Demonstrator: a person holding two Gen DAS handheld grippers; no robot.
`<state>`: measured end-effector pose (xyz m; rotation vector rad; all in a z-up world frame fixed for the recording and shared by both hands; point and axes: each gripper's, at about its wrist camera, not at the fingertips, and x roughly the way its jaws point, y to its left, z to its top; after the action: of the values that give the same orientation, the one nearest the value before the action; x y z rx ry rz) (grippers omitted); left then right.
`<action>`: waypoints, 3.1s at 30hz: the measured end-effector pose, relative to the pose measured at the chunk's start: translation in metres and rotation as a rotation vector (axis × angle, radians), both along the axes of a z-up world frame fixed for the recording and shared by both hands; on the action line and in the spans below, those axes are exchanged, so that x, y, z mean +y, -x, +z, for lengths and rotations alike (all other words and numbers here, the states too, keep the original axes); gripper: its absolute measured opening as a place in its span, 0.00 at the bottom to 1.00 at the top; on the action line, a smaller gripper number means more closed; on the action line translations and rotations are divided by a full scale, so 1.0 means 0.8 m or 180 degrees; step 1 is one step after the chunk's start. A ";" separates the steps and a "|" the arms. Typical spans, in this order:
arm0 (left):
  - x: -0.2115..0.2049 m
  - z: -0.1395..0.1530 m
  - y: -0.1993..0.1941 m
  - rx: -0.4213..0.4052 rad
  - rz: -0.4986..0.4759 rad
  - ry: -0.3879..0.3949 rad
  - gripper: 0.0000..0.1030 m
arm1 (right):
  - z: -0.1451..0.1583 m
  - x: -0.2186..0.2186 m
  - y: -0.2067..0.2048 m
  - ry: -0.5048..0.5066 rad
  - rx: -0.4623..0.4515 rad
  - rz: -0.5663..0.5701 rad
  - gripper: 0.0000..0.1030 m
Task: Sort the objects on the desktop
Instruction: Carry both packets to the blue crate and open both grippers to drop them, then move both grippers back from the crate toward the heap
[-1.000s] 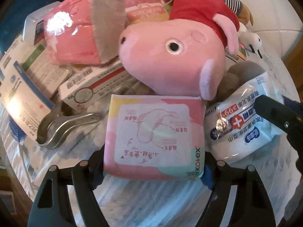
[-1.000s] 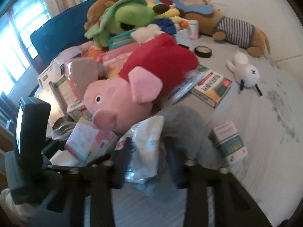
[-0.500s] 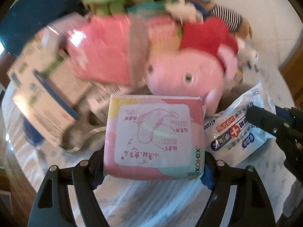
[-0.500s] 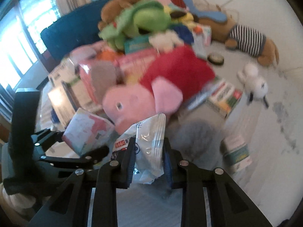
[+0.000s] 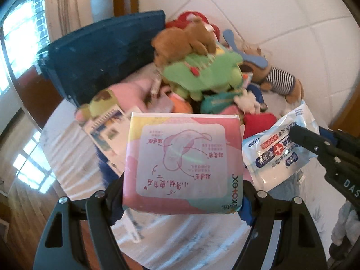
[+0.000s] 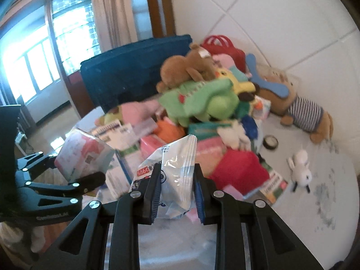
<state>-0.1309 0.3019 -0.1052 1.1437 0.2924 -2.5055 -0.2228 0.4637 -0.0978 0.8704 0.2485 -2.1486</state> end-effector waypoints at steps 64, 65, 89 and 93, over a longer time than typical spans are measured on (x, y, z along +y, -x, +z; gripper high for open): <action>-0.736 0.092 0.216 -0.0113 -0.0683 0.0208 0.76 | 0.111 -0.741 0.127 -0.0235 0.0432 -0.0436 0.25; -0.738 0.090 0.218 -0.0123 -0.0704 0.0199 0.76 | 0.103 -0.746 0.132 -0.0285 0.0386 -0.0459 0.25; -0.749 0.084 0.226 -0.0120 -0.0870 0.0197 1.00 | 0.095 -0.752 0.134 -0.0493 0.0359 -0.0750 0.65; -0.749 0.086 0.219 -0.0089 -0.0867 0.0186 1.00 | 0.099 -0.750 0.130 -0.0479 0.0395 -0.0763 0.75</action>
<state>-0.3065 -0.2975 -0.0362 1.2681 0.0574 -2.7072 -0.3266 -0.1364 -0.0186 0.8898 0.3896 -2.4363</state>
